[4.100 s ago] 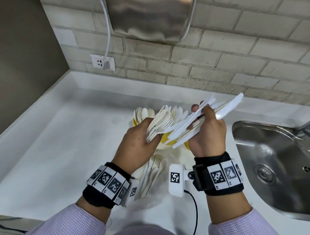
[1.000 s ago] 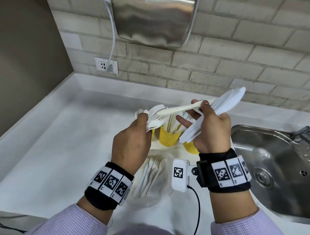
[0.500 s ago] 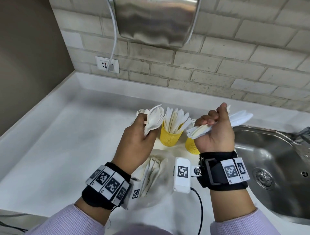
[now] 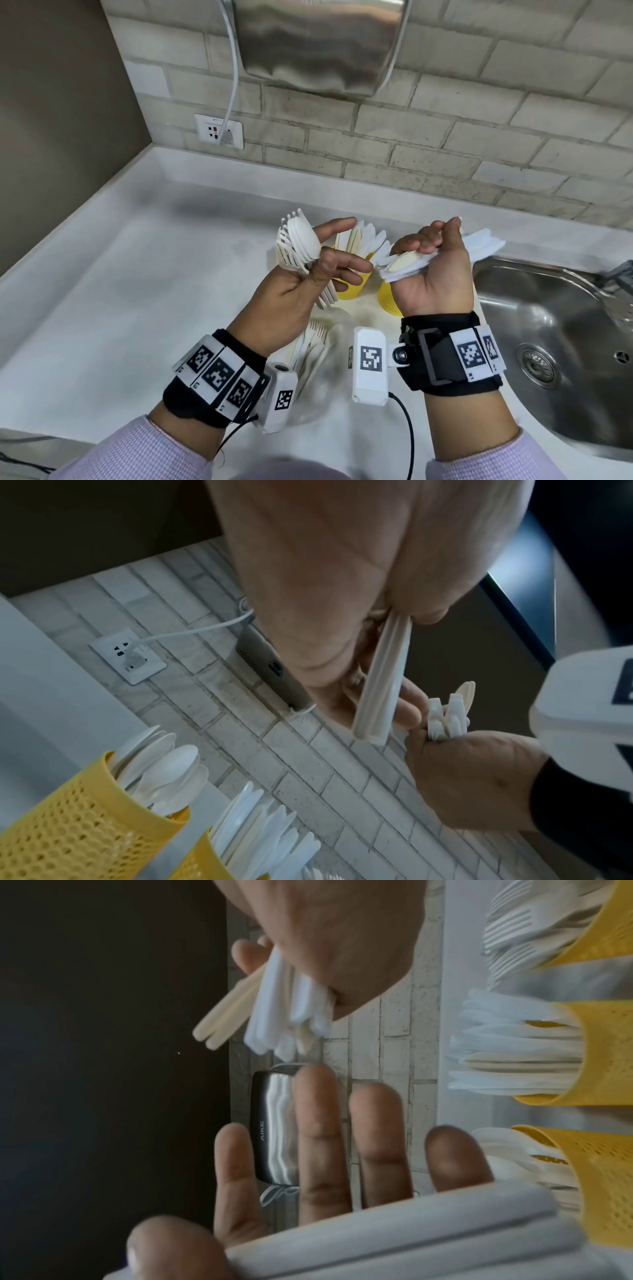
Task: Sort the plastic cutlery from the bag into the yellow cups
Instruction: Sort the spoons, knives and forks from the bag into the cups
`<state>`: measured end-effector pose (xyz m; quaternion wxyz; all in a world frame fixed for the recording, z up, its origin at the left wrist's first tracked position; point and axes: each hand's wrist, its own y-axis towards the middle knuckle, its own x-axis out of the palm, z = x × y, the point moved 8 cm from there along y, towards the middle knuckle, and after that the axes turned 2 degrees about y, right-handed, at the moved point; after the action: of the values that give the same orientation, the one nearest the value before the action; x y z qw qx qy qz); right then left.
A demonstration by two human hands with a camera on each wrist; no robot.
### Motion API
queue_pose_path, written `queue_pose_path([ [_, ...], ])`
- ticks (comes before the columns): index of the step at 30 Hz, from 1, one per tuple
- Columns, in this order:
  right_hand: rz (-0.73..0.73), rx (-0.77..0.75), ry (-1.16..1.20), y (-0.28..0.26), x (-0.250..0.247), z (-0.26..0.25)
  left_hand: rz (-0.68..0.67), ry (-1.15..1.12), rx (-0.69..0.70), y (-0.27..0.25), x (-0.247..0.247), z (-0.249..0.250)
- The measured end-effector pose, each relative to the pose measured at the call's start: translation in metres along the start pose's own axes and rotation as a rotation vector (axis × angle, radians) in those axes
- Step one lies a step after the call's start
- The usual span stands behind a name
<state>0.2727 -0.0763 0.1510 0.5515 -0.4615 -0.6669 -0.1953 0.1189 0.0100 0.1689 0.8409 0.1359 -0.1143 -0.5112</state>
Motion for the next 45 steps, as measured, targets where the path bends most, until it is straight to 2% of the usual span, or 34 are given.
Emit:
queue_pose_path([
  [3,-0.028,0.006,0.011,0.005,-0.003,-0.001,-0.014,0.013,-0.021,0.001,0.002,0.000],
  [6,-0.037,-0.064,-0.053,0.002,0.001,-0.006,0.006,-0.032,-0.093,0.001,0.000,-0.008],
  [9,-0.039,-0.250,-0.222,-0.011,0.016,-0.016,0.118,-0.080,-0.220,0.004,-0.009,-0.022],
  [12,-0.169,-0.506,-0.453,-0.030,0.042,-0.021,0.252,-0.216,-0.392,0.000,-0.017,-0.040],
  [15,-0.334,-0.685,-0.675,-0.049,0.061,-0.013,0.225,-0.422,-0.585,-0.006,-0.006,-0.057],
  [18,-0.383,-0.623,-0.863,-0.056,0.057,0.015,0.207,-0.585,-0.667,-0.008,0.002,-0.059],
  [21,-0.382,-0.495,-0.954,-0.052,0.038,0.041,0.197,-0.626,-0.665,-0.008,0.003,-0.055],
  [26,-0.416,-0.575,-1.151,-0.042,0.029,0.036,0.292,-0.574,-0.631,-0.009,-0.013,-0.056],
  [29,-0.328,-0.461,-1.147,-0.027,0.022,0.027,0.298,-0.573,-0.582,-0.006,-0.017,-0.052],
  [32,-0.242,-0.342,-1.031,-0.017,0.015,0.019,0.272,-0.550,-0.579,-0.006,-0.018,-0.052],
  [38,0.001,-0.437,-0.922,0.014,-0.004,-0.003,0.376,-0.267,-0.564,-0.005,-0.035,-0.055],
  [41,0.131,-0.464,-1.090,0.044,-0.022,-0.008,0.407,-0.179,-0.512,-0.003,-0.040,-0.055],
  [45,0.087,-0.571,-1.349,0.061,-0.022,-0.005,0.373,-0.180,-0.534,-0.004,-0.034,-0.057],
])
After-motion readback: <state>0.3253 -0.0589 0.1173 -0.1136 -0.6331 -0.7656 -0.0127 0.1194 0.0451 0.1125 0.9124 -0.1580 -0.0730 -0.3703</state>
